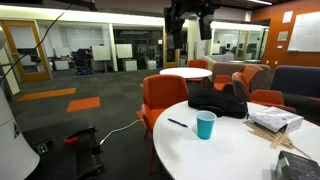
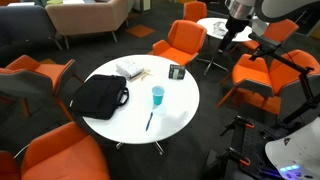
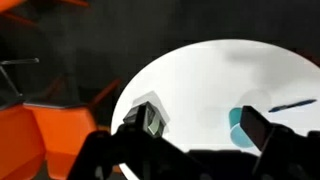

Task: Pick up the pen from the table and put it in the light blue cup.

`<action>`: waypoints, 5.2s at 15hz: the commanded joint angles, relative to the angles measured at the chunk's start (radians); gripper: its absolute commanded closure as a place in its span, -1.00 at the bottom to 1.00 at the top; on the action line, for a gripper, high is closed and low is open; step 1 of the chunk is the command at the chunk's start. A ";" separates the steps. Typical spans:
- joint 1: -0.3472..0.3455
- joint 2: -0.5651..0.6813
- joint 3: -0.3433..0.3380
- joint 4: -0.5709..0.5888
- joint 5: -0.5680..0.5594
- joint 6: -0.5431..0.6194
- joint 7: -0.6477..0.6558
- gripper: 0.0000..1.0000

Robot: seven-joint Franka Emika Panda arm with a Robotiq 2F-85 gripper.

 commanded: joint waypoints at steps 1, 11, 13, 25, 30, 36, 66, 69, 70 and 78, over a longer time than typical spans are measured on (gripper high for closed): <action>0.005 0.000 -0.004 0.003 -0.001 -0.003 0.001 -1.00; 0.028 0.158 0.135 0.072 0.023 -0.027 0.530 -1.00; 0.067 0.255 0.183 0.124 0.054 -0.050 0.691 -1.00; 0.289 0.889 0.133 0.524 0.251 0.159 1.257 -1.00; 0.345 1.098 0.085 0.692 0.298 0.215 1.285 -1.00; 0.370 1.267 0.065 0.844 0.344 0.186 1.321 -1.00; 0.429 1.454 0.009 1.076 0.296 0.104 1.397 0.97; 0.474 1.414 -0.051 1.053 0.239 0.063 1.431 0.97; 0.489 1.398 -0.074 1.047 0.219 0.048 1.445 0.97; 0.526 1.220 -0.122 0.948 0.074 0.005 1.499 0.97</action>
